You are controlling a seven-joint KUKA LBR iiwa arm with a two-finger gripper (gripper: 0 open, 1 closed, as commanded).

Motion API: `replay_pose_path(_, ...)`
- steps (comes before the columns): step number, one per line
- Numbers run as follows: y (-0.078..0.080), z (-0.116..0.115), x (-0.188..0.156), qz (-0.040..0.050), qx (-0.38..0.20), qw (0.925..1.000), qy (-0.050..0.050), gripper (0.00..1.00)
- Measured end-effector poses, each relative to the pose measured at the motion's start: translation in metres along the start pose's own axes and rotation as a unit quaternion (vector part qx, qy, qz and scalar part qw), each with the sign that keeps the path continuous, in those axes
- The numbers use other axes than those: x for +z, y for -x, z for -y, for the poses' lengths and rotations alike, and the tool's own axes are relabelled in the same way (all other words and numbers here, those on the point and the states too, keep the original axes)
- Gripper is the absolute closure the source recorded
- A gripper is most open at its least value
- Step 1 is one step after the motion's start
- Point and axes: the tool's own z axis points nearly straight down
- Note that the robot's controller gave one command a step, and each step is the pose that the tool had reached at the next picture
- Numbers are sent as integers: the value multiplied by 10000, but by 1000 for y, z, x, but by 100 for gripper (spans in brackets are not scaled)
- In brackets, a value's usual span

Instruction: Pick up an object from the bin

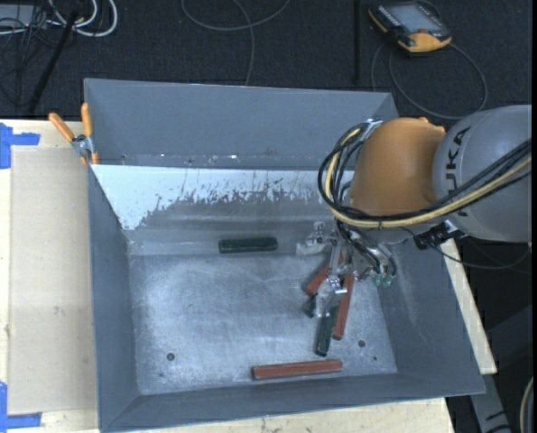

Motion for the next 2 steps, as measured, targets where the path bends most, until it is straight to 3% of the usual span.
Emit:
replay_pose_path(1, 0, 0, 0, 0, 2, 10000, 0, 0)
replay_pose_path(2, 29, 50, 43, 95, -1197, 9928, 1, 100)
